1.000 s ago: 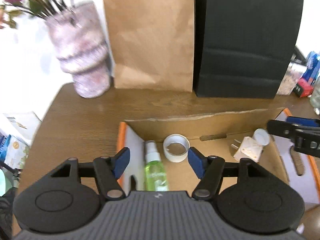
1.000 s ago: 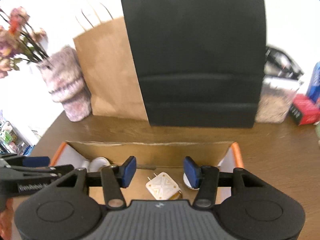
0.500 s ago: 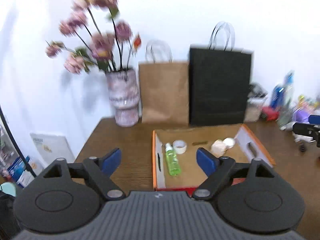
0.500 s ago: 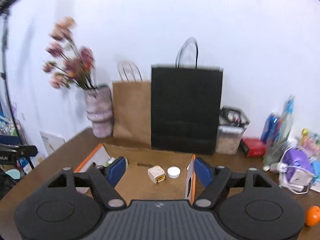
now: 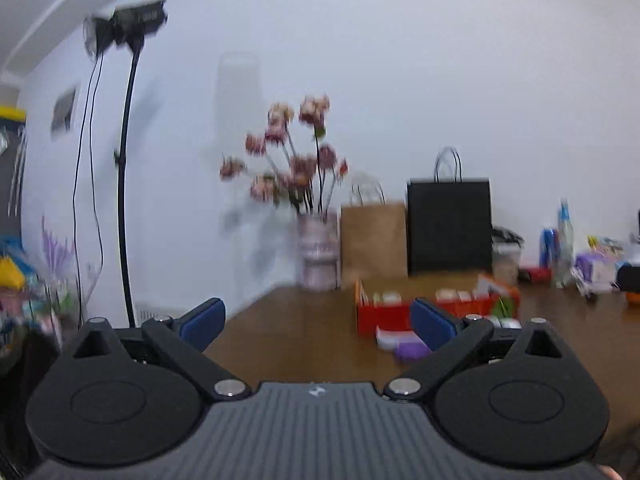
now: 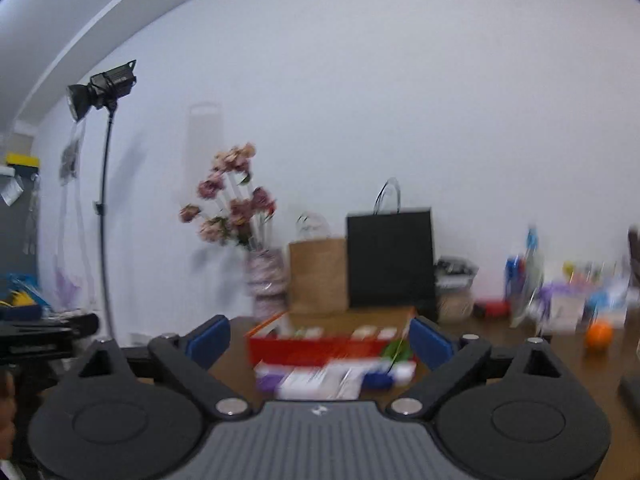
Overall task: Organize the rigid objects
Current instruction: 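Withdraw both tools from the box toward the large white bottle, then grasp the large white plastic bottle with the right tool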
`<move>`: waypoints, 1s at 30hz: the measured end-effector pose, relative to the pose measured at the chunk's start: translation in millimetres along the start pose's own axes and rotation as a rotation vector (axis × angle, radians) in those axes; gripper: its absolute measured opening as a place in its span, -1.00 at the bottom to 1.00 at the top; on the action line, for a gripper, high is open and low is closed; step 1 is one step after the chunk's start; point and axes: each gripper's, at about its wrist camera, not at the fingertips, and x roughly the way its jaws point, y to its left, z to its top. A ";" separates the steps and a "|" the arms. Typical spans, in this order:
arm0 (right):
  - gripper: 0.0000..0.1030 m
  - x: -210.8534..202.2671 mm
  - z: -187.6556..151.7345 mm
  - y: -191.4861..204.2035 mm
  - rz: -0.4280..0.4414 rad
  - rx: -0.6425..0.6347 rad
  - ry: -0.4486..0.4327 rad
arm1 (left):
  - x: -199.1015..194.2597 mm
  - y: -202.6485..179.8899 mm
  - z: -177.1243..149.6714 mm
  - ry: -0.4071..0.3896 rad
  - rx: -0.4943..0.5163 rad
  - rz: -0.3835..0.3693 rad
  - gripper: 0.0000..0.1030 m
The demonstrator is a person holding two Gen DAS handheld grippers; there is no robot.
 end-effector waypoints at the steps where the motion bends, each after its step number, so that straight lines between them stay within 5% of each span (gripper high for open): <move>1: 0.87 -3.2 -3.4 2.8 -0.011 -0.014 0.023 | -2.5 0.4 -1.8 0.025 0.000 -0.039 0.96; 6: 0.85 -7.7 -10.9 4.9 -0.052 -0.001 0.049 | -5.2 -4.9 -3.1 -0.008 0.055 -0.052 0.98; 10: 0.74 3.8 -20.9 1.9 -0.036 0.007 0.105 | -1.0 -8.2 -13.4 0.054 0.026 -0.099 0.99; 17: 0.16 57.5 -37.0 -14.6 -0.020 0.058 0.240 | 50.7 -25.0 -27.1 0.169 0.024 -0.176 0.94; 26: -0.19 184.8 -22.8 -40.5 0.055 0.131 0.331 | 193.7 -69.8 -18.6 0.338 -0.049 -0.357 0.05; 30: -0.45 248.0 -26.5 -48.9 0.068 0.222 0.395 | 256.0 -83.9 -31.1 0.473 -0.110 -0.411 -0.09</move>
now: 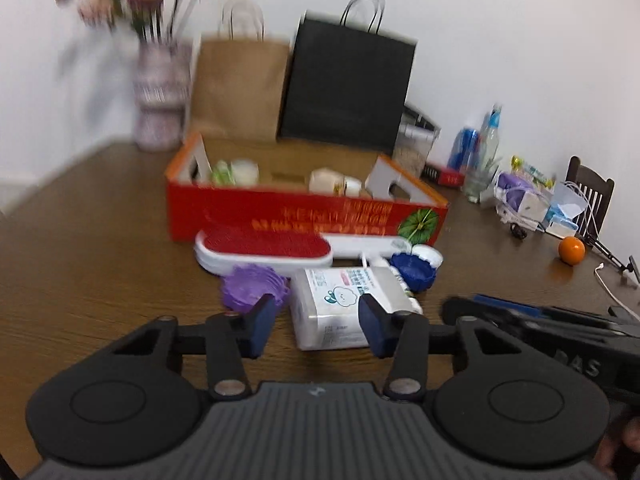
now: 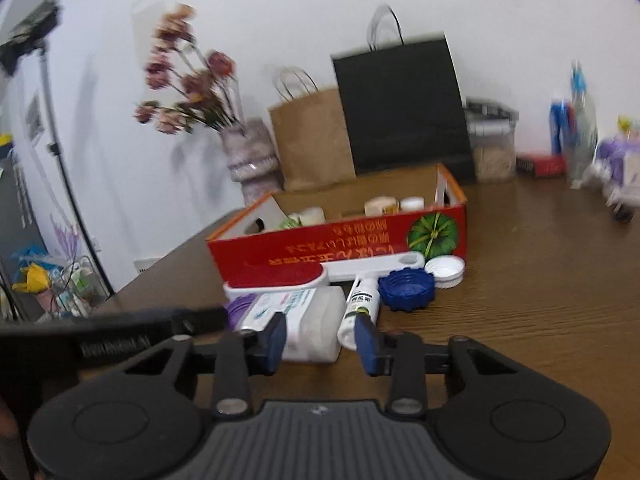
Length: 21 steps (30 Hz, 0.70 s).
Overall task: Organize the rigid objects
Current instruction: 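Grasp the large white plastic bottle with the right tool, then carry the large white bottle into the red box and lower it inside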
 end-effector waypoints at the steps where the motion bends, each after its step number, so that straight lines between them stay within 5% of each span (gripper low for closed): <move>1: -0.47 10.7 2.4 -1.8 0.006 0.017 0.010 | 9.6 3.6 1.3 0.018 -0.018 -0.004 -0.09; 7: -0.47 53.4 9.4 -10.9 0.068 0.114 0.067 | 34.7 22.4 4.0 0.050 -0.136 -0.128 -0.26; 10: -0.49 51.4 9.0 -7.1 0.060 0.114 0.074 | 29.2 20.7 3.6 0.040 -0.139 -0.115 -0.42; 21: -0.61 -60.0 -51.3 17.7 0.117 0.147 0.104 | -85.3 -4.4 -55.3 0.078 -0.168 -0.085 -0.58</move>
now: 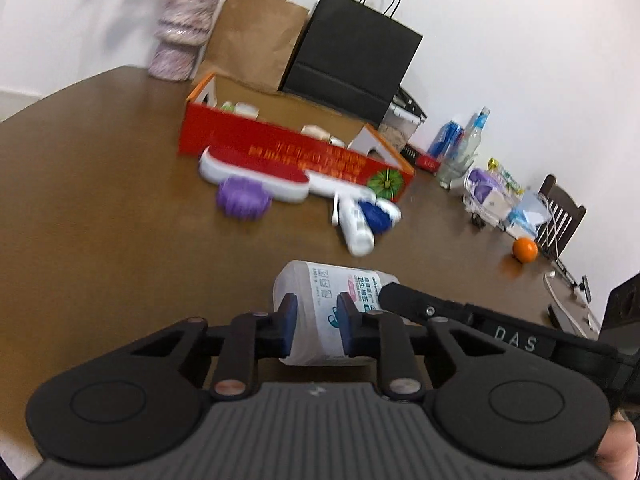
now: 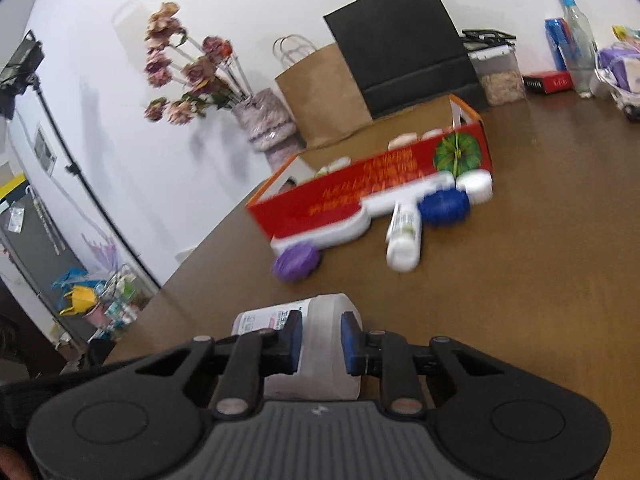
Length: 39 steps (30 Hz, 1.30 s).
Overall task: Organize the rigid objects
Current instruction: 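Carry the large white bottle into the red box and lower it inside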
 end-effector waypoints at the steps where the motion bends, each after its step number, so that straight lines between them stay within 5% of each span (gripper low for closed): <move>1: -0.61 -5.5 -6.2 1.2 -0.001 -0.003 -0.003 | -5.2 -2.7 -6.3 0.007 0.008 0.004 -0.58; 5: -0.60 -13.4 -15.5 -5.5 0.009 0.019 -0.031 | -10.2 -0.6 -20.5 -0.006 -0.010 -0.025 -0.56; 11: -0.19 -10.0 -20.4 -14.0 0.046 0.059 -0.002 | -3.2 16.8 -18.0 -0.001 -0.145 -0.086 -0.52; 16: -0.46 -11.2 -20.4 -14.6 0.043 0.088 -0.037 | -4.8 9.7 -19.8 -0.004 -0.110 -0.074 -0.50; 22: -0.62 -29.1 3.4 -9.6 0.056 0.078 -0.125 | -18.9 -10.3 -1.8 -0.117 -0.048 -0.085 -0.58; 26: -0.62 -11.3 54.9 -5.6 0.080 0.040 -0.140 | -3.3 -11.0 46.1 -0.163 -0.034 -0.106 -0.58; 31: -0.66 30.5 151.8 -1.4 0.106 0.000 -0.168 | 40.2 -2.6 145.4 -0.196 -0.015 -0.124 -0.59; 35: -0.66 95.9 238.2 -11.3 0.095 0.010 -0.139 | 93.2 1.4 229.2 -0.189 -0.020 -0.113 -0.59; 39: -0.66 184.9 293.7 -42.2 0.071 0.085 -0.016 | 165.3 9.9 285.0 -0.099 -0.028 -0.027 -0.59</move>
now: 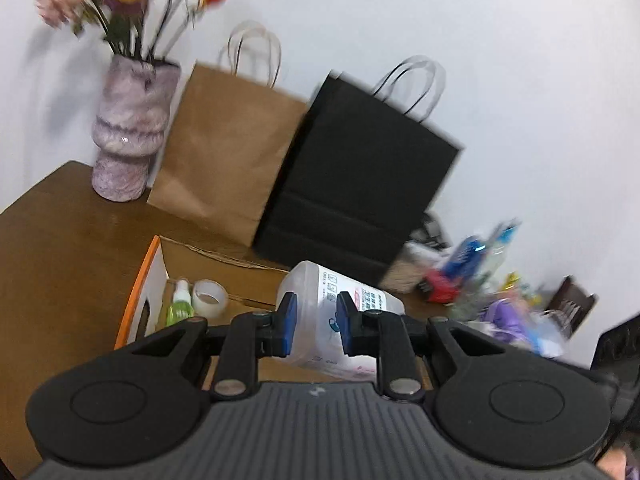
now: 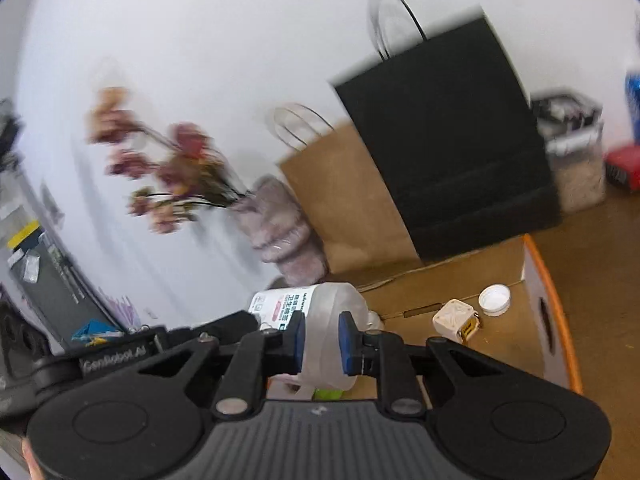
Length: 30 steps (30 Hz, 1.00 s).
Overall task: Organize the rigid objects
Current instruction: 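Carry the large white bottle into the red box and lower it inside, then open the right tool and withdraw both tools back from the box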
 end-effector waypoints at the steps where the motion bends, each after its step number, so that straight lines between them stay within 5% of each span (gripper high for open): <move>1: -0.66 17.0 6.1 -7.2 -0.015 0.007 0.024 | 21.9 4.4 6.1 0.022 -0.007 0.022 -0.59; 9: -0.65 146.2 25.0 -62.0 -0.157 0.039 0.203 | 155.0 51.5 7.2 0.205 -0.061 0.133 -0.58; 18: -0.63 168.1 26.7 -51.9 -0.313 -0.182 0.191 | 191.6 47.5 3.5 0.256 0.017 0.150 -0.40; 23: -0.45 149.9 30.2 -53.9 -0.297 -0.175 0.175 | 185.0 55.6 5.8 0.232 -0.019 0.144 -0.13; 30: -0.21 84.9 41.3 -20.7 -0.317 -0.255 0.123 | 102.3 37.5 32.6 0.145 0.127 0.210 0.21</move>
